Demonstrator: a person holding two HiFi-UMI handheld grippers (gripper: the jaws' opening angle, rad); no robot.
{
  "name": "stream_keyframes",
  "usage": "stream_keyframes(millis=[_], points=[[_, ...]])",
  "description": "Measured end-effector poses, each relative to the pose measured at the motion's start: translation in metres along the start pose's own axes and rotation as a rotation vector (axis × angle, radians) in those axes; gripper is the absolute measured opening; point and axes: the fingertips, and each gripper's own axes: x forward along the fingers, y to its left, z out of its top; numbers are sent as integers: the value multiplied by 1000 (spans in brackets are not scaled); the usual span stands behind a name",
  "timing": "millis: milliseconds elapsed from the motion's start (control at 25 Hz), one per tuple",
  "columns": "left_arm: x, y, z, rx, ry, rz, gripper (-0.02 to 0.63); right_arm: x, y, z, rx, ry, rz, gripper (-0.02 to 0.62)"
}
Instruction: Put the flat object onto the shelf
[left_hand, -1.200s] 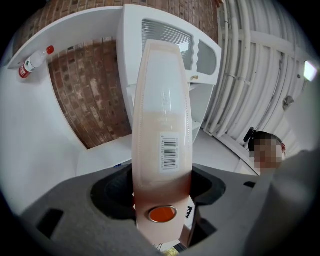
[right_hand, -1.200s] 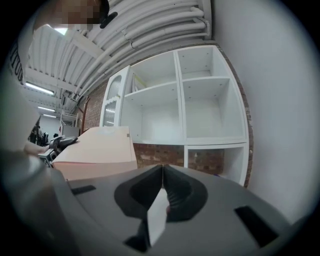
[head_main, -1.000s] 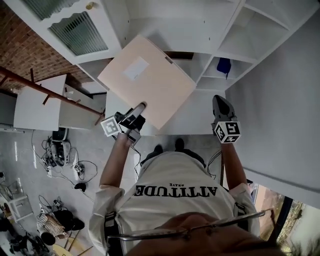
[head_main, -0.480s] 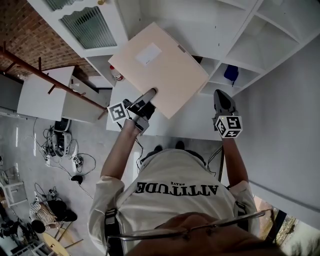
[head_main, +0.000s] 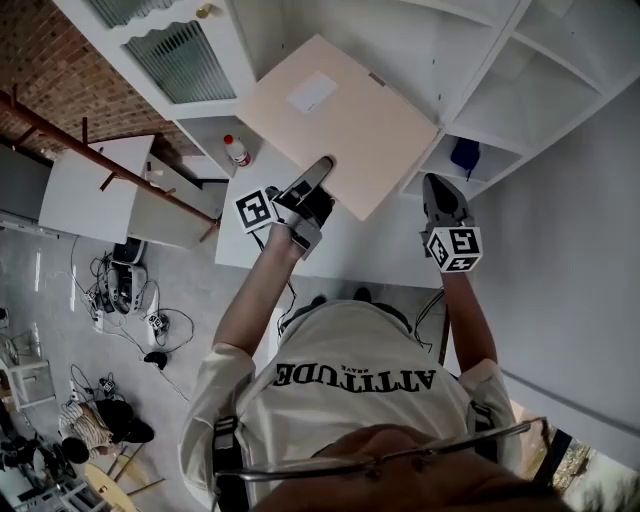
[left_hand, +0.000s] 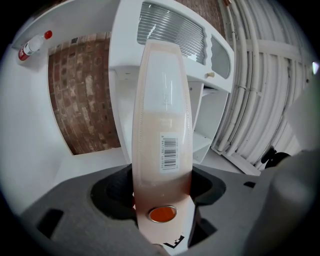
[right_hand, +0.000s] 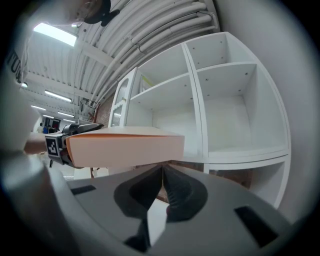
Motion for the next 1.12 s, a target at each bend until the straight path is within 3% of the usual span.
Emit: stream_keyframes(millis=[640,800,1120], points=[[62,35,15,-45,-230,111,298,6,-14,9,5,-21,3,26],[74,53,20,-110,-287,153,298,10,-13,16,19,-38,29,28],[98,72,29,-101,-358,178,302,22,-7,31,42,-66,112,28]])
